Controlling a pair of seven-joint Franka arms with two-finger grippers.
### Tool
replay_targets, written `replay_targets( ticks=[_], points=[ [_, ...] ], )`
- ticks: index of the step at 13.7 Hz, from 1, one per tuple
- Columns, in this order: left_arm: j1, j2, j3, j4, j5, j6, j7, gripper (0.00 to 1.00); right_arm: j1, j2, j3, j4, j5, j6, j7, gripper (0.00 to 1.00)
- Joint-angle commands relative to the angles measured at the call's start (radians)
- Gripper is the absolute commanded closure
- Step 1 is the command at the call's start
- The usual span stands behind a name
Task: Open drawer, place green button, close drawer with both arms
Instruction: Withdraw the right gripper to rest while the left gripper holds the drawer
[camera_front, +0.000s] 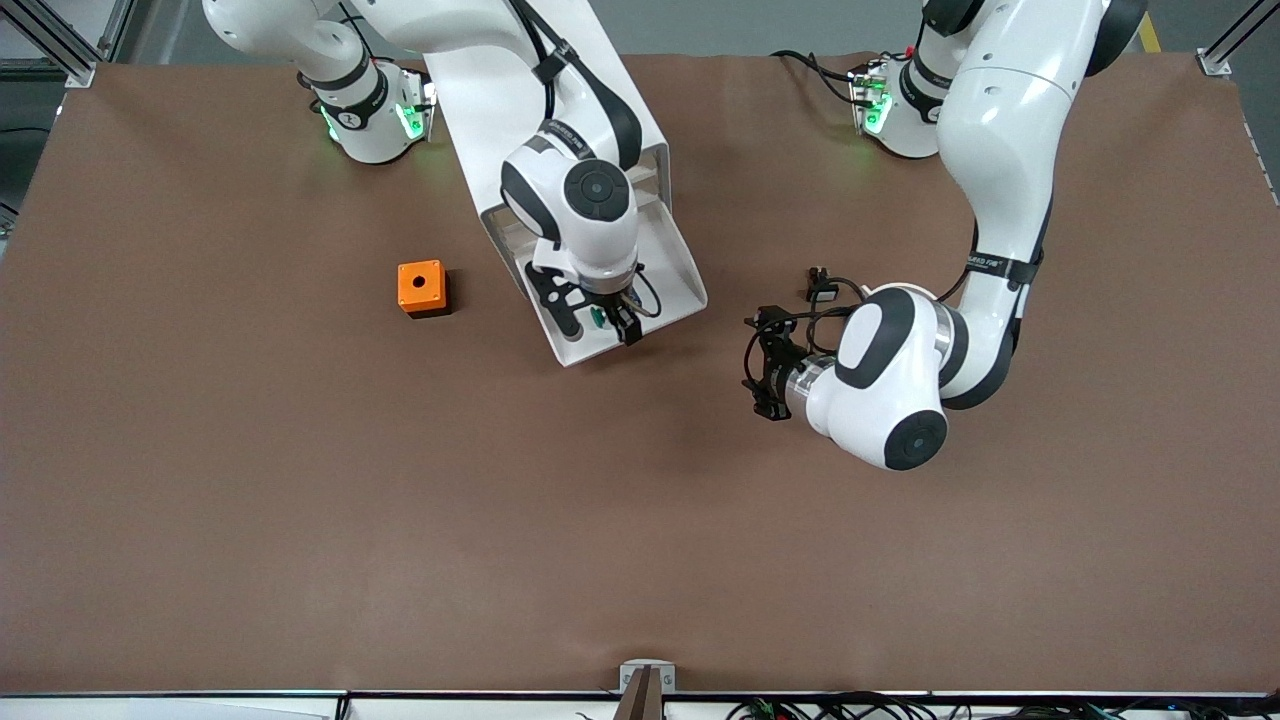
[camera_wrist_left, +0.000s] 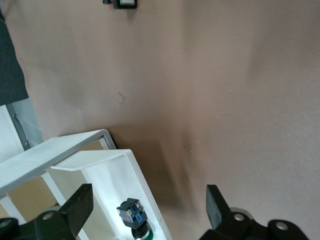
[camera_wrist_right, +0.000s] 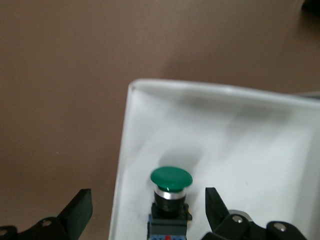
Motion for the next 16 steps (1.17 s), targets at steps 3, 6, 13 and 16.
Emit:
replay_targets(
  ticks=[3,6,13,16],
  points=[
    [-0.009,-0.066,0.008,-0.005,0.107,-0.003,0.120,0.01,-0.178,-0.022,0.013,0.171,0.006,-0.226,-0.335,0.00],
    [-0.009,-0.068,0.008,-0.002,0.120,0.004,0.140,0.01,-0.307,-0.072,0.013,0.185,0.006,-0.321,-0.634,0.00],
    [0.008,-0.126,0.009,-0.002,0.120,0.005,0.169,0.01,-0.620,-0.189,0.011,0.179,0.006,-0.482,-1.278,0.00],
    [0.008,-0.128,0.012,-0.002,0.120,0.005,0.171,0.01,-0.735,-0.229,0.009,0.179,-0.002,-0.522,-1.516,0.00]
  ],
)
